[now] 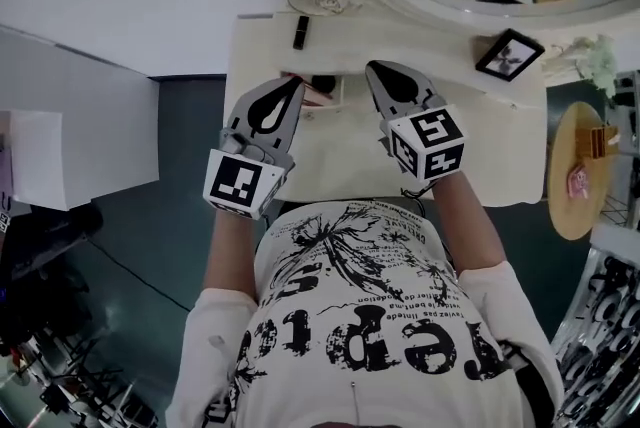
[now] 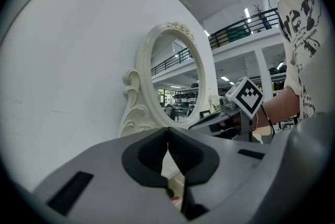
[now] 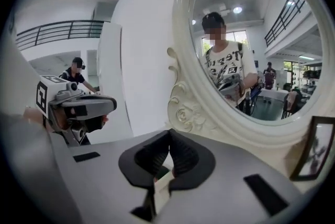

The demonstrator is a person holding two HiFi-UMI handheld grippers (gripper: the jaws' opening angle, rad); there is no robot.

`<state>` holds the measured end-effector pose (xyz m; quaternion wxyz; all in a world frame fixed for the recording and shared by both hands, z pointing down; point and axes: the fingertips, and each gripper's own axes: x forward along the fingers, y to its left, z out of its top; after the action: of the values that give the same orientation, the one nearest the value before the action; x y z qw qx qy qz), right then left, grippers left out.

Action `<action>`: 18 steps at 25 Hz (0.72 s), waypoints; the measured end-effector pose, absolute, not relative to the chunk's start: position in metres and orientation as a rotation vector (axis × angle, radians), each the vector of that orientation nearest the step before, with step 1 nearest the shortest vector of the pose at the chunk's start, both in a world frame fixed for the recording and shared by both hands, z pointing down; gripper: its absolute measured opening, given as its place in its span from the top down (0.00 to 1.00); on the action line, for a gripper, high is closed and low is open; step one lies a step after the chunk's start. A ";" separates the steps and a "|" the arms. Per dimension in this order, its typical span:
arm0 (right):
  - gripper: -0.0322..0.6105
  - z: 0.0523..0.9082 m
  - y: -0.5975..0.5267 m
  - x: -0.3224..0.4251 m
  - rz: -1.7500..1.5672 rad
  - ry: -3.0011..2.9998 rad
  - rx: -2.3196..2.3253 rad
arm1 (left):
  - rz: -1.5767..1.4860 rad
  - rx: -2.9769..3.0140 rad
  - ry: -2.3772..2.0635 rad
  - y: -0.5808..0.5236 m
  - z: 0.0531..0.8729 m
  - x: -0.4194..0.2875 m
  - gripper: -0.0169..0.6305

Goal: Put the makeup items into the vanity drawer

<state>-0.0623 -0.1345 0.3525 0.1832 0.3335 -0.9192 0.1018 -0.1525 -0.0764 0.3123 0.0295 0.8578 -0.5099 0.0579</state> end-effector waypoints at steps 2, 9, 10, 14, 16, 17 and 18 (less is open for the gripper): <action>0.93 0.340 -0.133 -0.045 0.253 -2.605 1.000 | 0.180 2.674 -1.550 -0.079 0.306 -0.142 0.95; 0.93 0.302 -0.121 0.010 0.104 -2.684 1.158 | 0.195 2.737 -1.510 -0.082 0.286 -0.111 0.95; 0.93 0.298 -0.118 0.015 0.079 -2.697 1.172 | 0.201 2.744 -1.511 -0.081 0.284 -0.108 0.95; 0.93 0.288 -0.108 0.033 -0.004 -2.733 1.211 | 0.213 2.758 -1.517 -0.078 0.277 -0.099 0.95; 0.93 0.287 -0.104 0.039 -0.018 -2.733 1.221 | 0.215 2.752 -1.523 -0.078 0.276 -0.096 0.95; 0.93 0.287 -0.103 0.042 -0.020 -2.731 1.223 | 0.214 2.748 -1.525 -0.077 0.276 -0.094 0.95; 0.93 0.288 -0.102 0.044 -0.020 -2.729 1.224 | 0.212 2.745 -1.526 -0.077 0.275 -0.093 0.95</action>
<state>0.0436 -0.1025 0.2875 0.0753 0.4080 -0.9098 -0.0066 -0.0931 -0.0768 0.2749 -0.0031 0.8720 -0.4848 0.0673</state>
